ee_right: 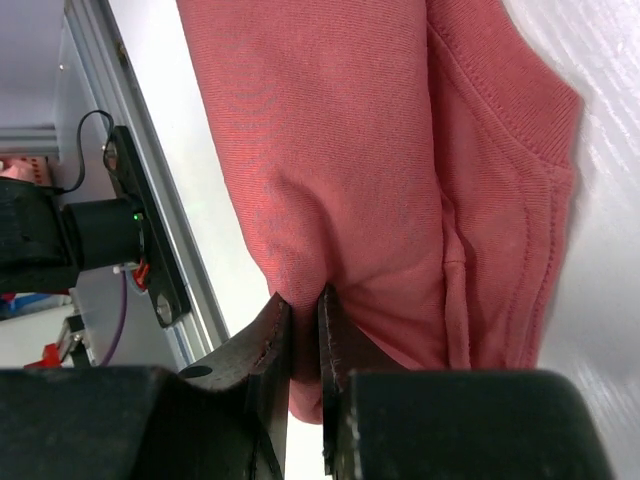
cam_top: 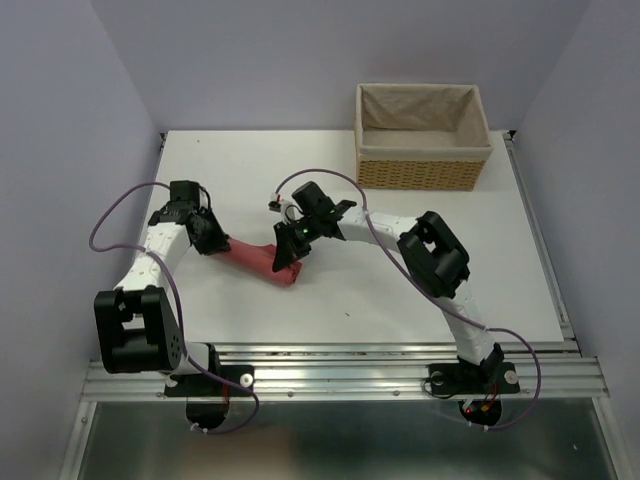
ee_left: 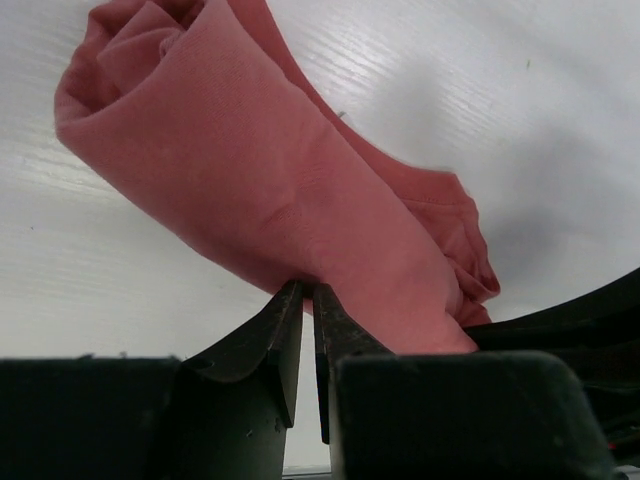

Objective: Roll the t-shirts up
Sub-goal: Roll the T-shirt to the center of the board.

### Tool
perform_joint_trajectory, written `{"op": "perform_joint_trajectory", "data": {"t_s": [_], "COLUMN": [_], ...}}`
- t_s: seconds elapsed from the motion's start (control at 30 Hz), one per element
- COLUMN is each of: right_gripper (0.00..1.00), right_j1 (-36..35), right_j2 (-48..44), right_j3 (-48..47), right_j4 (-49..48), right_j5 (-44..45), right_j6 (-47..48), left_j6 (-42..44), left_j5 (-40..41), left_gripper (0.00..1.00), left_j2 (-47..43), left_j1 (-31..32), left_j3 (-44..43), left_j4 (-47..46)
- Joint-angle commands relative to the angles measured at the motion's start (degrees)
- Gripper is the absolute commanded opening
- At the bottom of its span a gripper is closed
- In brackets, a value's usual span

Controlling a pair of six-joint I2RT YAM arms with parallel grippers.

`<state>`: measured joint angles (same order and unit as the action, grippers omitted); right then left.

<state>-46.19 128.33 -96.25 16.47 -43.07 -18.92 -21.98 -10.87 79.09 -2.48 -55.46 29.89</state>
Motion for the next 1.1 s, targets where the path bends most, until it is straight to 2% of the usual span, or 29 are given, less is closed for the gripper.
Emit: {"op": "perform_joint_trajectory", "data": {"t_s": [0.0,0.2,0.5,0.67,0.7,0.73,0.8,0.83,0.93,0.97,1.07], "right_gripper": [0.01,0.01,0.01,0.01,0.01,0.04,0.23,0.45,0.62,0.70,0.80], "right_j1": [1.0,2.7,4.4,4.9,4.9,4.9,4.9,4.9,4.9,4.9,2.3], "right_j2": [2.1,3.7,6.6,6.0,6.1,6.3,6.1,5.6,1.2,-0.5,-7.0], "right_j3": [-4.1,-7.1,-10.5,-9.9,-10.7,-11.7,-13.1,-12.9,-10.1,-8.7,-5.2], "right_j4": [5.3,7.6,12.4,12.6,14.7,14.7,17.2,17.5,16.8,15.9,14.2], "right_j5": [-3.6,-4.1,-2.4,2.3,6.6,6.6,12.6,16.1,20.1,21.3,28.2], "right_j6": [-1.0,-0.6,2.0,2.6,3.1,3.4,3.9,3.8,3.4,2.8,1.7], "left_j6": [-0.2,-1.0,-1.6,-2.1,-2.2,-2.3,-2.4,-2.4,-2.3,-2.3,-2.1], "left_j5": [0.1,1.4,2.4,2.4,2.3,2.2,1.7,1.6,1.6,1.4,0.9], "left_gripper": [0.21,0.21,0.20,0.20,0.20,0.20,0.20,0.20,0.20,0.20,0.20], "left_j2": [-0.2,1.2,9.6,11.6,12.3,12.6,12.9,13.2,13.5,13.5,13.7], "left_j1": [-0.2,-0.2,-0.2,-0.2,-0.2,-0.2,-0.2,-0.2,-0.2,-0.2,-0.2], "left_j3": [1.7,2.4,0.7,1.4,1.5,1.5,1.7,1.8,2.0,2.1,2.2], "left_j4": [-2.5,-4.5,-7.7,-9.1,-9.4,-9.6,-10.0,-10.1,-10.3,-10.4,-10.6]}}
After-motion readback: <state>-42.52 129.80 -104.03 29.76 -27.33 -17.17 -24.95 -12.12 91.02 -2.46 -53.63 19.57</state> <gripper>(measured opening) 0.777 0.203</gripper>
